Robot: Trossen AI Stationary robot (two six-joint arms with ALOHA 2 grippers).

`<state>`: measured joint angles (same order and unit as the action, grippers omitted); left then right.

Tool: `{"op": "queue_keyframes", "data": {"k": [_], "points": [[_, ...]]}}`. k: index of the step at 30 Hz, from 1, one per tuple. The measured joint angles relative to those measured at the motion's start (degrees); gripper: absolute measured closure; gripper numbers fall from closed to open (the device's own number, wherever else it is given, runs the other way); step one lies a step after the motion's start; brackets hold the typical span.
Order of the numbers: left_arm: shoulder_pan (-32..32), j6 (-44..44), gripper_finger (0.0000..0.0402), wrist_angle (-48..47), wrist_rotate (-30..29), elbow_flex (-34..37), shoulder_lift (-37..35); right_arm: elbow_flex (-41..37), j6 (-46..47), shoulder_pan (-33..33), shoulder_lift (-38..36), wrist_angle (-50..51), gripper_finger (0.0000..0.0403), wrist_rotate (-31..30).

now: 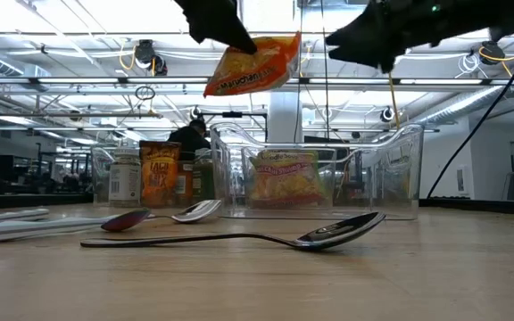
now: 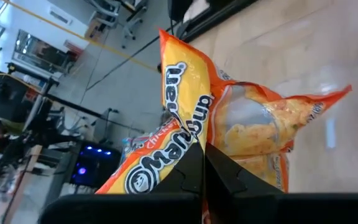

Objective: Pick & Place Food Item
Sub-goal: Put the orange noodle pack into the top transparent container

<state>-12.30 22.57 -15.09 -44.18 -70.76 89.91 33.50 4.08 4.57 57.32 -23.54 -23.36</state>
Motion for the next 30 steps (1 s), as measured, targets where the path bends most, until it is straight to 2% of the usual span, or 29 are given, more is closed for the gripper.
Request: {"op": "queue_keyframes", "data": {"k": [3,6,12,17,20,23,30], "points": [[1.0,1.9,0.0395,0.0,0.0,0.0,0.0,-1.3,-0.9,-4.0,2.3,-8.8,0.0193,10.3],[1.6,2.7,0.0398,0.0,0.1,0.0,0.0,-1.3,2.6,-7.3,5.7,-14.5,0.0164,18.7],[2.8,2.8,0.0396,0.2,0.1,0.0,0.0,0.1,8.7,-11.4,14.1,-21.7,0.0094,21.4],[3.6,2.6,0.0395,0.2,0.6,0.0,0.0,4.0,10.6,-12.0,19.3,-22.5,0.0078,23.6],[3.7,2.7,0.0397,0.2,0.7,0.0,0.0,6.0,11.3,-12.2,21.4,-22.6,0.0092,23.5],[3.7,2.1,0.0397,0.2,1.1,0.0,0.0,6.7,12.0,-12.6,22.0,-22.6,0.0125,23.4],[3.7,1.4,0.0398,0.2,1.2,0.0,0.0,6.7,15.0,-13.6,22.0,-22.5,0.0253,23.5]]}}
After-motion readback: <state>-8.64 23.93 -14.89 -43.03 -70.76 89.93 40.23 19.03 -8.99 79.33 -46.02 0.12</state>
